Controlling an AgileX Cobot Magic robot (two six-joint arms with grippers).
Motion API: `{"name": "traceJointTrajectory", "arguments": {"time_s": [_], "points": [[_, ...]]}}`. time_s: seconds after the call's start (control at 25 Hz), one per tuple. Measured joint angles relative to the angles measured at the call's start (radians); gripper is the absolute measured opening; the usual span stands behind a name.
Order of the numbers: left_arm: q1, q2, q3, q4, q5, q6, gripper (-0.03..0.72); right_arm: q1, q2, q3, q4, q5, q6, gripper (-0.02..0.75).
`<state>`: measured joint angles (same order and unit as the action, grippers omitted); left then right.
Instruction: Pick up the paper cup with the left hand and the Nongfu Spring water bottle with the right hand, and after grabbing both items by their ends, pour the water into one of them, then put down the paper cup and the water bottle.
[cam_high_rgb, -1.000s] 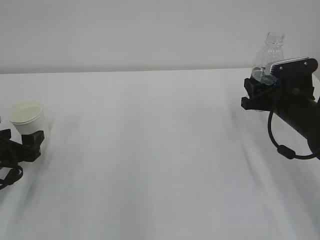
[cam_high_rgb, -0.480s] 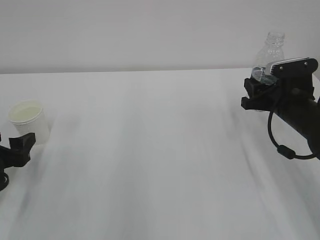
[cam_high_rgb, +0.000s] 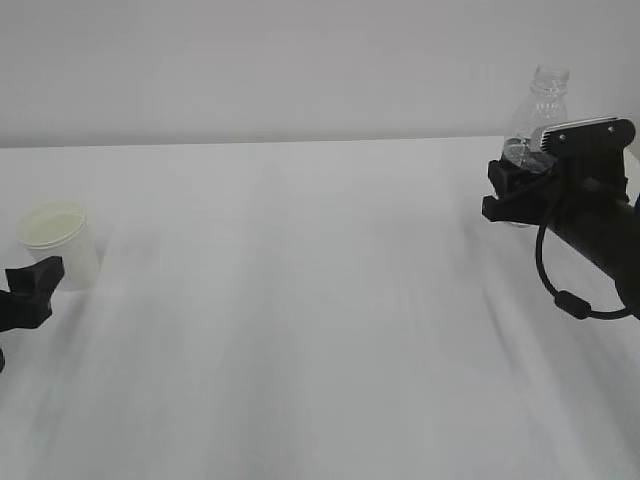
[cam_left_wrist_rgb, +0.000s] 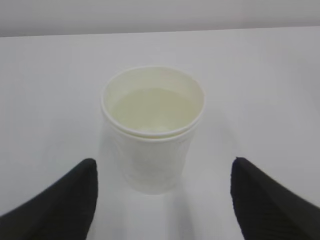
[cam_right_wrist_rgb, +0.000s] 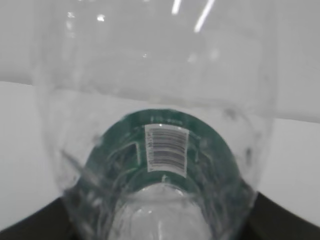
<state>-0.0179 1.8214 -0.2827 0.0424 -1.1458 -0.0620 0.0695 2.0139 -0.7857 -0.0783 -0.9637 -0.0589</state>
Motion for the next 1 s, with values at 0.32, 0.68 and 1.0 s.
{"name": "traceJointTrajectory", "arguments": {"time_s": [0.32, 0.68, 1.0], "points": [[0.0, 0.0, 0.0, 0.177, 0.0, -0.058, 0.591, 0.0, 0.0, 0.0, 0.0, 0.022, 0.006, 0.405], [0.0, -0.001, 0.0, 0.333, 0.0, -0.092, 0.589, 0.0, 0.024, -0.002, 0.0, 0.026, 0.006, 0.405], [0.0, -0.001, 0.0, 0.37, 0.0, -0.094, 0.585, 0.0, 0.105, -0.002, 0.0, -0.012, 0.01, 0.405]]}}
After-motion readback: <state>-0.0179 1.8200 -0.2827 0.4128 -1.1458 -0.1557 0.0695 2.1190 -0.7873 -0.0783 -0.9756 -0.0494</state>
